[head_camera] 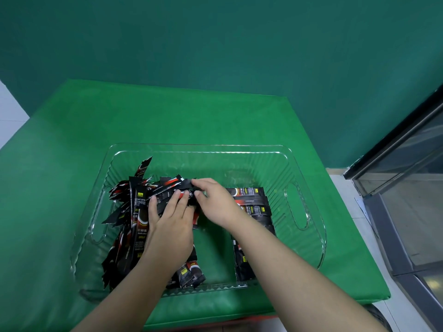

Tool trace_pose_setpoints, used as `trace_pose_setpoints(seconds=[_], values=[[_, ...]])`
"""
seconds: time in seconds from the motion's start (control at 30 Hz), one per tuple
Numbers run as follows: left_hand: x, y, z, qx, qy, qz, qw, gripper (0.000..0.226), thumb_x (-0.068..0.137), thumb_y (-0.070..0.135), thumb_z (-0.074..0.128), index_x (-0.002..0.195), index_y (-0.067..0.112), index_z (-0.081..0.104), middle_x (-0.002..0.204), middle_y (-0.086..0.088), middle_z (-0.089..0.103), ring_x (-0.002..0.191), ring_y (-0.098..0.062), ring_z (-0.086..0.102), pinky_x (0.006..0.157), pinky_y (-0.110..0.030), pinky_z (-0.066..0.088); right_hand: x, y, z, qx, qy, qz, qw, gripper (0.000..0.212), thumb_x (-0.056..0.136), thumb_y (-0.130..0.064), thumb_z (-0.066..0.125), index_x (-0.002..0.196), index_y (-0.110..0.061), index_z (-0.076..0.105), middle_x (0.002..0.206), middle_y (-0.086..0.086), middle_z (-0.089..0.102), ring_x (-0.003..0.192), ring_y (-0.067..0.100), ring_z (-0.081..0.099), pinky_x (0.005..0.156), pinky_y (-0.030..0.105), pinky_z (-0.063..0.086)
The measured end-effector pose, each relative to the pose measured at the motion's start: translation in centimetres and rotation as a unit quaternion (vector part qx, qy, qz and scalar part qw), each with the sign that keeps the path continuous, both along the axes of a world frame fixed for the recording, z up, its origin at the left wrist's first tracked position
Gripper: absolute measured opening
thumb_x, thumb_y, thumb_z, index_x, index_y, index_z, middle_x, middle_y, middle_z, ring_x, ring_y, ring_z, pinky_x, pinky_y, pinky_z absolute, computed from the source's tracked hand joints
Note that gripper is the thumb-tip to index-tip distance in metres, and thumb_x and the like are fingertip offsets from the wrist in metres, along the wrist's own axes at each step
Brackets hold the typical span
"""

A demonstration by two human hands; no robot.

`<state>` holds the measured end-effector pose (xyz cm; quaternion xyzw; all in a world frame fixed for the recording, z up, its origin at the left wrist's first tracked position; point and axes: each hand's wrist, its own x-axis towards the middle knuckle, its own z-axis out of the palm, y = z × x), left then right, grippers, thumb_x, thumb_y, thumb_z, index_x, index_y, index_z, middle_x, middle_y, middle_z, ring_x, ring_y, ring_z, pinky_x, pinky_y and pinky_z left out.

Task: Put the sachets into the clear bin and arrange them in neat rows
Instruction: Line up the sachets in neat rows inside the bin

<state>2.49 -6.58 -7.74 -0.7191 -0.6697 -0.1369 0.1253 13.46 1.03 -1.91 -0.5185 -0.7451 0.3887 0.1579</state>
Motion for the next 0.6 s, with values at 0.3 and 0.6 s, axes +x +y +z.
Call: trace_pose_setpoints(seconds=[0.3,0.6], values=[[-0.1,0.1,-0.1,-0.031,-0.006,0.011,0.999,0.048,0.051,0.006,0.083,0.097,0.008,0.071,0.126,-0.014,0.062,0.123,-0.030,0.054,0.110,-0.052,-0.006,6.3,-2.2,1.4,0.066,0.107,-0.275,0.953,0.015,0.091,-0.008,0.058,0.090,-0.022,0.055,0.084,-0.009,0.061,0.075,0.012,0.061,0.061,0.012,0.049],[-0.2,0.1,-0.2,-0.024,0.003,0.010,1.000,0.046,0.052,0.004,0.082,0.096,0.009,0.071,0.126,-0.014,0.062,0.123,-0.030,0.055,0.110,-0.050,-0.006,8.0,-5.5,1.2,0.090,-0.168,-0.189,0.963,0.043,0.087,0.010,0.040,0.127,-0.005,0.043,0.121,0.011,0.040,0.098,0.025,0.050,0.078,0.025,0.036]])
